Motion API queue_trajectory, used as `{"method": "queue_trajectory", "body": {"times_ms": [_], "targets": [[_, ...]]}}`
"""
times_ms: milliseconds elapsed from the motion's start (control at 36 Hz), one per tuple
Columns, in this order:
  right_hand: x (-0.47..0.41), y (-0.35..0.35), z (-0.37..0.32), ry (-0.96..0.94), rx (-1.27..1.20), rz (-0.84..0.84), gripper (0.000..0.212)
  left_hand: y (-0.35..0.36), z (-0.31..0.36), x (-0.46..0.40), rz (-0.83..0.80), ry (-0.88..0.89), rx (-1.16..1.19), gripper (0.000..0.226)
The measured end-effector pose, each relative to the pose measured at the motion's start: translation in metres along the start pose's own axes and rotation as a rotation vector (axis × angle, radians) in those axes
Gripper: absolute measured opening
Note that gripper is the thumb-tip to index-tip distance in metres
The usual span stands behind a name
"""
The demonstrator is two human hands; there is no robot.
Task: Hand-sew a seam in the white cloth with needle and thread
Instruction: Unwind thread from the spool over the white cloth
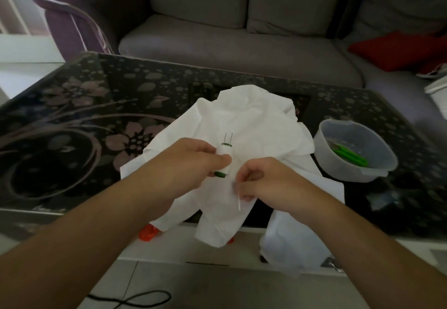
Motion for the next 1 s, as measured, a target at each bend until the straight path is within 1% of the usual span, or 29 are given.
{"method": "queue_trajectory", "body": {"times_ms": [167, 250, 333, 472, 611, 806, 889, 1000], "targets": [[-0.008, 0.000, -0.008, -0.037, -0.169, -0.013, 0.008, -0.001, -0.011, -0.015, -0.001, -0.008, -0.077, 0.028], [-0.005, -0.006, -0.011, -0.029, -0.111, -0.008, 0.007, -0.001, -0.017, -0.021, 0.040, 0.017, -0.117, 0.027], [0.000, -0.016, -0.007, 0.006, -0.010, 0.007, 0.009, 0.000, -0.018, -0.024, 0.031, 0.071, -0.162, 0.019], [0.008, -0.020, 0.009, 0.127, 0.139, -0.038, 0.010, 0.003, -0.013, -0.030, 0.026, 0.185, -0.316, 0.024], [0.011, -0.014, 0.012, 0.142, 0.153, -0.033, 0.009, 0.007, -0.006, -0.028, 0.044, 0.214, -0.388, 0.031], [0.007, -0.010, 0.019, 0.146, 0.255, 0.067, 0.011, 0.025, 0.007, -0.014, 0.098, 0.360, -0.522, 0.033], [0.006, -0.010, 0.022, 0.154, 0.283, 0.089, 0.014, 0.030, 0.007, -0.011, 0.108, 0.378, -0.553, 0.033], [0.006, -0.011, 0.023, 0.156, 0.261, 0.093, 0.018, 0.031, 0.005, -0.007, 0.104, 0.375, -0.535, 0.034]]}}
Point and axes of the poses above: each hand's wrist, its own x-axis away from the middle knuckle, its own y-axis out of the palm, z = x × y, the point moved 5 cm from there along -x, towards the middle knuckle, and after that the axes turned 6 degrees about y, right-handed, at the moved point
